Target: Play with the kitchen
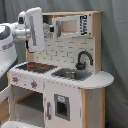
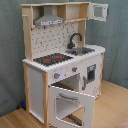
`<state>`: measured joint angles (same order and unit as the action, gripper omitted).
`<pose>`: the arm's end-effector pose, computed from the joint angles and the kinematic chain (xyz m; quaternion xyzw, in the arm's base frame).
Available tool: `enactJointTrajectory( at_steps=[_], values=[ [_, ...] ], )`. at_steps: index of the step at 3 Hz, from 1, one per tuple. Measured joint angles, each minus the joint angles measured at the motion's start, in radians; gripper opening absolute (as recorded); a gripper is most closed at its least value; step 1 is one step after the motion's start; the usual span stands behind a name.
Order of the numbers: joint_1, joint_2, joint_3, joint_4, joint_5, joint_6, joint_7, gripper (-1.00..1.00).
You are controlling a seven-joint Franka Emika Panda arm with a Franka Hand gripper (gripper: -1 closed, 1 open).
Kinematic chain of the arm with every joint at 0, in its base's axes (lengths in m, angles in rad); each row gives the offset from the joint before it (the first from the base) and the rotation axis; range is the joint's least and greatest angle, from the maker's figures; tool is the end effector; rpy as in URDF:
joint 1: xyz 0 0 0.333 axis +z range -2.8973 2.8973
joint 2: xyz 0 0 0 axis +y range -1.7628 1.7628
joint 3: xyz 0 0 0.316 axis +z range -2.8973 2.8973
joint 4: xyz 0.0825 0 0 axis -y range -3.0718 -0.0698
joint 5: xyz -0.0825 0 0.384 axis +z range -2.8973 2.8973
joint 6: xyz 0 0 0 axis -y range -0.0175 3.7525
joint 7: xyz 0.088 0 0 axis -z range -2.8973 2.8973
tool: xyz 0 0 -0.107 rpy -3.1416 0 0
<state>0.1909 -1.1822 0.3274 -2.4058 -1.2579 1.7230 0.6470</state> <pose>0.1653 0.0944 0.7498 0.6755 -0.1342 0.4991 0.5260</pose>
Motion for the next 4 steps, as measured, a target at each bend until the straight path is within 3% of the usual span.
enactJointTrajectory(
  at_steps=[3, 4],
  values=[
    [0.0, 0.0, -0.137, -0.006, 0.0, 0.279, -0.1, -1.0],
    [0.0, 0.0, -0.193, -0.041, -0.002, 0.374, -0.115, -1.0]
  ],
)
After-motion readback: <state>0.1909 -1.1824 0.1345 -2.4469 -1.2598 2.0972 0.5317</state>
